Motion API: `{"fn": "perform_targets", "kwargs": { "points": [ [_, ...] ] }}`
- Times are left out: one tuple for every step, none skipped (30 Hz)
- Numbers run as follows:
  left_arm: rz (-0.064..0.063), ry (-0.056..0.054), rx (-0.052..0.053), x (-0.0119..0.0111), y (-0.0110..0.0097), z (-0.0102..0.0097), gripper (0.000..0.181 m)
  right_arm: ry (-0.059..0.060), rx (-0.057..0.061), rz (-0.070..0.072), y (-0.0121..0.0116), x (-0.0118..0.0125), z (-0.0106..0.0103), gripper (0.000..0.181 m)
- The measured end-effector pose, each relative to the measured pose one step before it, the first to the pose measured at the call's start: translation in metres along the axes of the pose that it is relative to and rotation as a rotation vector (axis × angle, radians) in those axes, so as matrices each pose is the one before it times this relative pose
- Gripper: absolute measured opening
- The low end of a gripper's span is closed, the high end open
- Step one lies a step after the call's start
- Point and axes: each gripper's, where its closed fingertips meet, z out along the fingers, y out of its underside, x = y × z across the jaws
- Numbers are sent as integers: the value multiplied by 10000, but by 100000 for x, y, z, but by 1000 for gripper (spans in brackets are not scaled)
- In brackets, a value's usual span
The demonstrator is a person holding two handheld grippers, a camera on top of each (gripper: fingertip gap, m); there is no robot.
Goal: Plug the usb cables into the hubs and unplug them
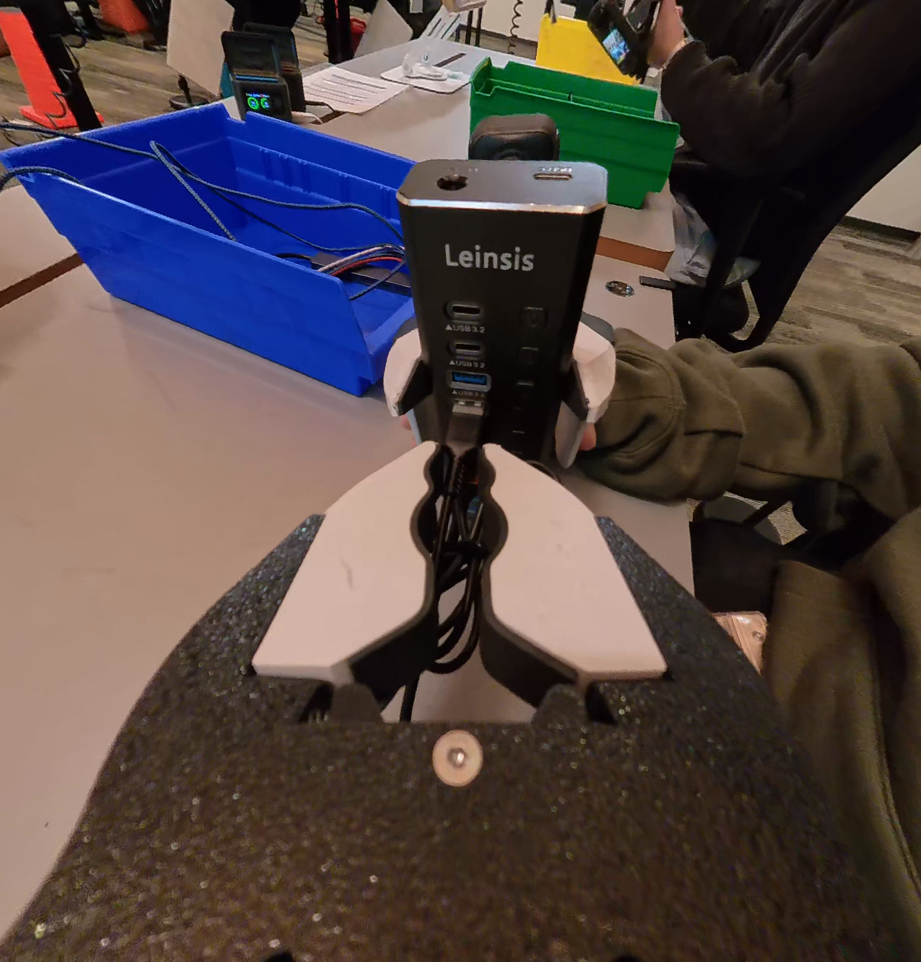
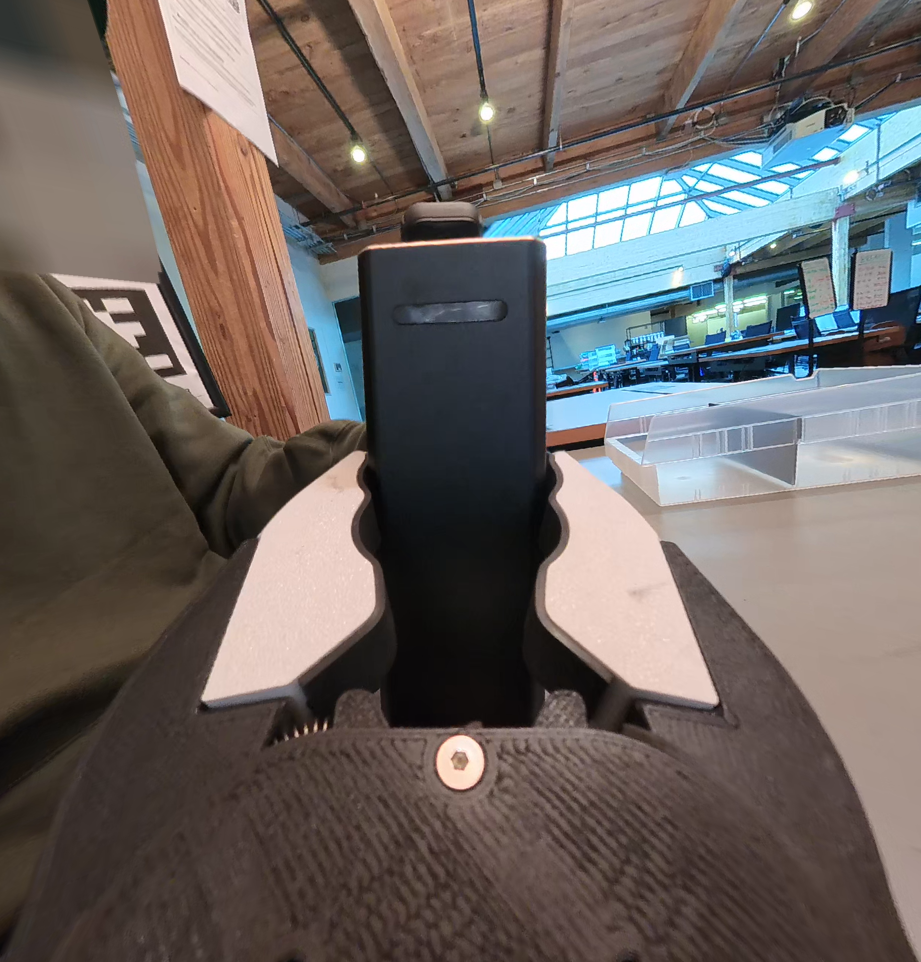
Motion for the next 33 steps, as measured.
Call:
{"fn": "perform_targets", "kwargs": {
  "points": [
    [76,-118,47,-64,-116,53,10,-28,92,48,-85,-39,-54,62],
    [63,-40,34,39,-147,27,9,-79,55,-19,-58,-154,-15,62],
    [39,9,6,79,-141,-14,9,-14,55,1,-44,-82,-5,62],
    [93,7,-12,73,-102,28,9,-22,-67,7,107,-75,111,62],
    [75,-14,14,50,-75,24,9,26,-19,0,39,25,19,62],
    [54,-71,-15,-40,-4,47,9,34,5,39,-10,70,-32,62],
    [120,-157,-239,-149,240,66,9,129,-60,39,76,191,4,62],
    [208,-118,-264,-40,186,16,9,-24,-29,32,36,4,36,62],
    [158,-67,-157,59,62,-17,9,-57,-1,18,-2,-52,9,62],
    [128,-73,-31,52,-3,-14,9,17,-6,-20,8,0,2,62],
    [53,-19,27,95,41,-3,9,-17,-27,-37,41,-63,15,61],
    [-19,-4,73,100,28,-52,9,-72,-27,-16,26,-102,29,62],
    [-24,-30,94,78,32,-87,10,-53,-54,-28,78,-101,64,61],
    [-19,19,103,127,41,-110,10,-108,-57,-52,68,-185,66,61],
    [-52,55,119,167,4,-119,10,-99,-19,-75,32,-166,73,61],
    [-116,-69,42,-44,40,-74,10,81,-55,-74,87,60,97,61],
    [-124,-85,-39,-74,47,7,10,-44,25,-5,-24,-50,-16,61],
    [-68,-37,28,56,-175,49,10,-67,184,-76,-209,-120,-118,62],
    [33,-128,17,28,-219,94,9,49,164,-114,-186,-11,-96,62],
    [105,-173,-3,27,-172,107,9,10,123,0,-151,22,-124,62],
    [131,-257,25,-66,-124,139,9,68,101,63,-131,142,-97,62],
    [118,-324,-7,-148,-25,138,9,114,44,62,-49,199,-64,62],
    [86,-235,17,-5,-24,84,9,-17,58,25,-67,5,-47,62],
    [21,-151,48,84,-43,24,9,-66,43,-20,-56,-108,-33,62],
    [-123,-118,22,83,29,8,9,-2,-15,-49,22,-49,10,62],
    [-140,-92,42,41,50,-31,10,-24,-31,-19,41,-52,39,62],
    [-113,-13,99,45,21,-47,10,-47,-29,-17,32,-83,28,62],
    [-178,65,136,32,11,-33,10,-29,-22,-17,26,-57,16,62],
    [-232,155,160,92,8,-29,10,-39,-5,-8,8,-58,-5,62],
    [-155,171,165,105,-32,-48,10,-46,5,-14,-13,-65,6,62],
    [-4,119,86,47,11,-80,10,-12,-70,-101,75,-60,72,61],
    [55,78,15,3,5,-218,12,45,-158,-90,188,20,139,61],
    [32,-54,190,-171,-329,-514,18,101,-131,-104,142,110,121,61]
  ]
}}
